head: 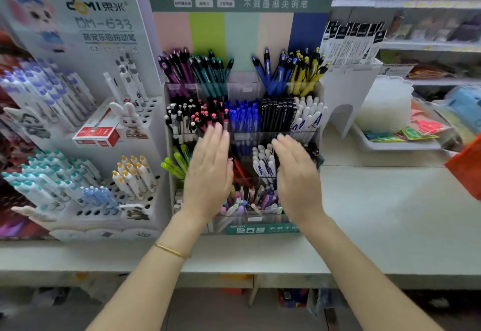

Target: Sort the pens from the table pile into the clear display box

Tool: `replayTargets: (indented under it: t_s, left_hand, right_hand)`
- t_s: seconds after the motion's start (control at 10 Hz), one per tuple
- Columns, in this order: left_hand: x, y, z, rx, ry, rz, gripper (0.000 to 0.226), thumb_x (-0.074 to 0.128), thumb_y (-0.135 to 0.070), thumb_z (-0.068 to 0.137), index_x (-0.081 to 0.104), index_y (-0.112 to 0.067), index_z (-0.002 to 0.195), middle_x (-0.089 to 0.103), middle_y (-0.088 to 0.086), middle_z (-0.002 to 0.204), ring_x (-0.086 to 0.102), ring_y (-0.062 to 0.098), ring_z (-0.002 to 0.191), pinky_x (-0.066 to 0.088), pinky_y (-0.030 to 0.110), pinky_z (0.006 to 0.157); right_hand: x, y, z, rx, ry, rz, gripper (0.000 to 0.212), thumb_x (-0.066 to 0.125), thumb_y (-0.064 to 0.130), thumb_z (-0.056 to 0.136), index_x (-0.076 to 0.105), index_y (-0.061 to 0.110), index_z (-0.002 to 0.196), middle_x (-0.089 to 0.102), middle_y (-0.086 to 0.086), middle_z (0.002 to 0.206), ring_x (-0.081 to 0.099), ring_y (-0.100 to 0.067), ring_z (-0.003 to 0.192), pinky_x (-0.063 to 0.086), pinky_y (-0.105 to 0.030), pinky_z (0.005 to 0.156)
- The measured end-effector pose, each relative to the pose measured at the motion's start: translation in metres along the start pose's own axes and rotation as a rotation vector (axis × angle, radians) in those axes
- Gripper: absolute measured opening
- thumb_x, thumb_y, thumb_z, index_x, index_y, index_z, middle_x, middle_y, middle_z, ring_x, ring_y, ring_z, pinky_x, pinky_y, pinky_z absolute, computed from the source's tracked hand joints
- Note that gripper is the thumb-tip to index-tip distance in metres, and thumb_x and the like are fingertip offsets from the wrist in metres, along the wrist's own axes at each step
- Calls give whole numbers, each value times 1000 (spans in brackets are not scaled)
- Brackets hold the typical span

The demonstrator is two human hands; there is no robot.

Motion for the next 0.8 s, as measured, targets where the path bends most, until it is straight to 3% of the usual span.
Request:
replayTargets:
  t_s: [0.1, 0.2, 0.3, 0.4, 0.6, 0.7, 0.8]
  left_hand:
    - [24, -12, -27, 111, 117, 72, 54, 33, -23, 97, 34, 2, 145, 31, 18, 154, 28, 28, 144, 23, 44, 118]
    - [37, -10, -28, 89, 163, 158, 58, 31, -27, 96, 32, 2, 146, 29, 19, 154, 28, 28, 144, 19, 44, 117]
    - [43, -5, -16, 67, 189, 228, 61, 29, -31, 95, 32, 1, 147, 29, 19, 155, 27, 28, 145, 20, 44, 119]
    - [45, -4, -12, 47, 236, 289, 62, 31, -33, 95, 31, 0, 147, 29, 19, 155, 27, 29, 145, 19, 44, 120]
    - [39, -9, -12, 32, 205, 215, 64, 56, -27, 91, 35, 1, 145, 36, 20, 151, 33, 30, 142, 24, 45, 118]
    - [31, -10, -14, 68, 93, 120, 59, 64, -12, 87, 42, 1, 141, 42, 18, 148, 38, 29, 139, 27, 45, 117]
    - [-1, -7, -14, -11, -53, -40, 54, 51, -6, 92, 38, 0, 144, 38, 16, 151, 30, 26, 144, 20, 44, 119]
  right_hand:
    - [27, 2, -29, 0, 171, -177, 54, 59, 3, 88, 45, 1, 140, 45, -14, 145, 40, -27, 137, 28, -40, 115]
    - [41, 3, -31, -42, 242, -260, 62, 62, 14, 88, 38, 0, 144, 37, -16, 150, 33, -29, 140, 23, -42, 117]
    - [51, 0, -15, -86, 251, -303, 58, 58, 21, 89, 41, -1, 141, 40, -18, 148, 35, -32, 139, 22, -44, 117]
    - [57, -5, -4, -86, 233, -297, 49, 42, 24, 95, 48, -3, 135, 47, -18, 142, 42, -31, 134, 25, -44, 116]
    - [56, -10, -3, -98, 189, -218, 39, 45, 17, 97, 54, -3, 129, 56, -16, 130, 48, -30, 127, 30, -44, 114]
    - [53, -12, -4, -140, 154, -164, 39, 42, 18, 97, 56, -1, 128, 57, -14, 130, 49, -30, 127, 32, -43, 113]
    - [30, -8, -4, -92, 65, 14, 38, 44, 7, 93, 57, -3, 127, 58, -17, 130, 49, -30, 128, 31, -38, 114]
Point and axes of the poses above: each hand's wrist, its own z-axis towards the middle knuckle, its own x-axis out of the palm, y = z × x, the point moved 2 cm from there along z, towards the middle knuckle
